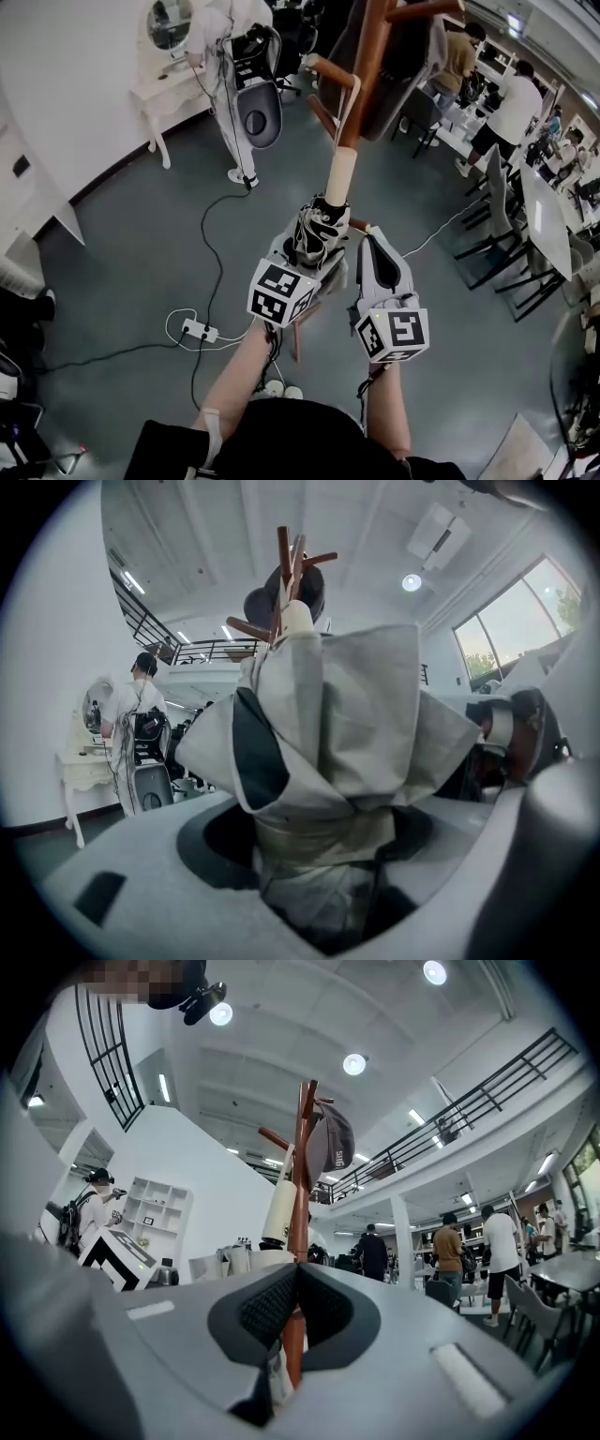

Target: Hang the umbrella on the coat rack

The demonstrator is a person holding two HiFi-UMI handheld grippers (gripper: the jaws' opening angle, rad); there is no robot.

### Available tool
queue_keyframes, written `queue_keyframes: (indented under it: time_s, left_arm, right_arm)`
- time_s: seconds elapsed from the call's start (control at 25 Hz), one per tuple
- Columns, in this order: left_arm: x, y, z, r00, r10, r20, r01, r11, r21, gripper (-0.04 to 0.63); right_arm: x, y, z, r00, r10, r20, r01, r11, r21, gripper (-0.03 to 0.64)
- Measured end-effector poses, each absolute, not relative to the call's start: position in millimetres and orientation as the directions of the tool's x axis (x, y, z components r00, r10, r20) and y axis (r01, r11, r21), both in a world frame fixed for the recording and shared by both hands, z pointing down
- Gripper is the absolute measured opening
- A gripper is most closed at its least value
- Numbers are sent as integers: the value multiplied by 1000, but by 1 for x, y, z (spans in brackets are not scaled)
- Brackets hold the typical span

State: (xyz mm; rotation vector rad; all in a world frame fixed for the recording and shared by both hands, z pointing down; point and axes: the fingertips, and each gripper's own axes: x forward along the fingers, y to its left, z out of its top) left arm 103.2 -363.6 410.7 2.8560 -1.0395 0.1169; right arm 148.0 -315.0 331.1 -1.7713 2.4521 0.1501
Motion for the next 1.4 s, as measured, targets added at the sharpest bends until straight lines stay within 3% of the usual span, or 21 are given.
queue_keyframes:
  time_s: [0.4,0.8,0.84,0.92,1.16,1.4]
  left_arm:
    - [101,-355,407,724,-689,46,-690,-724,17,378]
    - [53,-307,388,654,-756,5,-755,-653,-62,414]
    - [49,-304,387,637,-771,3,-769,-636,-63,389]
    - [39,-298,383,585,-811,-12,-810,-583,-68,257]
    - [23,-291,375,477,-877,-48,-878,-474,-72,-1]
    - [25,-285,376,476,-878,-55,-879,-473,-56,-2]
  right_arm:
    - [144,-312,336,-325,-935,-143,-945,325,22,11]
    - [141,-296,342,-310,-937,-158,-948,317,-20,11]
    - [141,-295,344,-309,-938,-157,-948,317,-23,11]
    - [139,-293,349,-310,-939,-151,-948,317,-25,11]
    - [125,-278,355,-310,-939,-149,-948,317,-25,11]
    - [124,-266,361,-289,-945,-154,-954,297,-28,11]
